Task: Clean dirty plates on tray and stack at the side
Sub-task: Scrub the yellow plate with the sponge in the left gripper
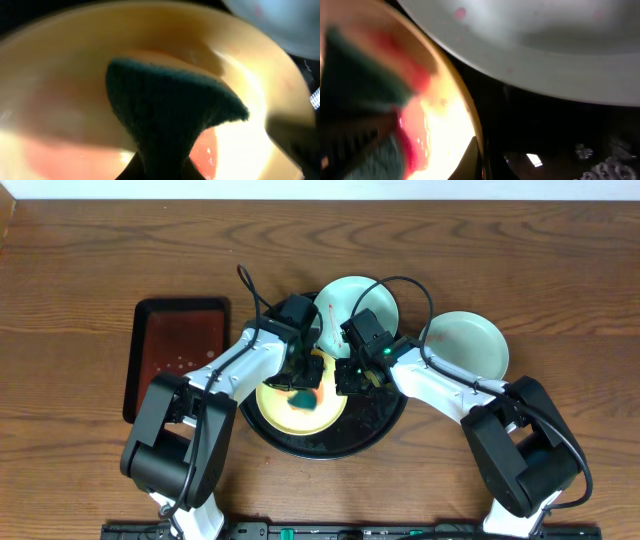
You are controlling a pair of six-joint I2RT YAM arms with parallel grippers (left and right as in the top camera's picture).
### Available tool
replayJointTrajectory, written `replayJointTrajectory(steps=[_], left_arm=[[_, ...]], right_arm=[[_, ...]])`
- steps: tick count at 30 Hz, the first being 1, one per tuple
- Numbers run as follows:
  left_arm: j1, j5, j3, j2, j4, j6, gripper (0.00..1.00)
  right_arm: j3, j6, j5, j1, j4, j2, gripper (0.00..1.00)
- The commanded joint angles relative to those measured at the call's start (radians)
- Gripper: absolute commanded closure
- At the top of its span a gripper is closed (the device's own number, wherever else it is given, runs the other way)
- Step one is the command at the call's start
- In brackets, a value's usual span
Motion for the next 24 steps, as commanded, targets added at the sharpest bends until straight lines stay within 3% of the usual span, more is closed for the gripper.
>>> replayJointTrajectory(steps=[1, 4, 6, 24], left_arm=[[0.006, -0.385, -0.007, 0.015, 0.031, -0.182, 0.93], [0.013, -0.565, -0.004, 0.015, 0.017, -0.266, 0.93], [0.026, -0.594, 0.01, 0.015, -0.014, -0.282, 0.93], [0.093, -0.565, 0.343, -0.013, -0.475, -0.204, 0.93]], right_arm=[[-0.003, -0.002, 0.026, -0.004, -0.014, 0.02, 0.99], [-0.003, -0.002, 0.026, -0.005, -0.015, 0.02, 0.99], [-0.003, -0.002, 0.026, -0.005, -0.015, 0.02, 0.99], [-0.003, -0.002, 0.029, -0.004, -0.014, 0.02, 0.99]])
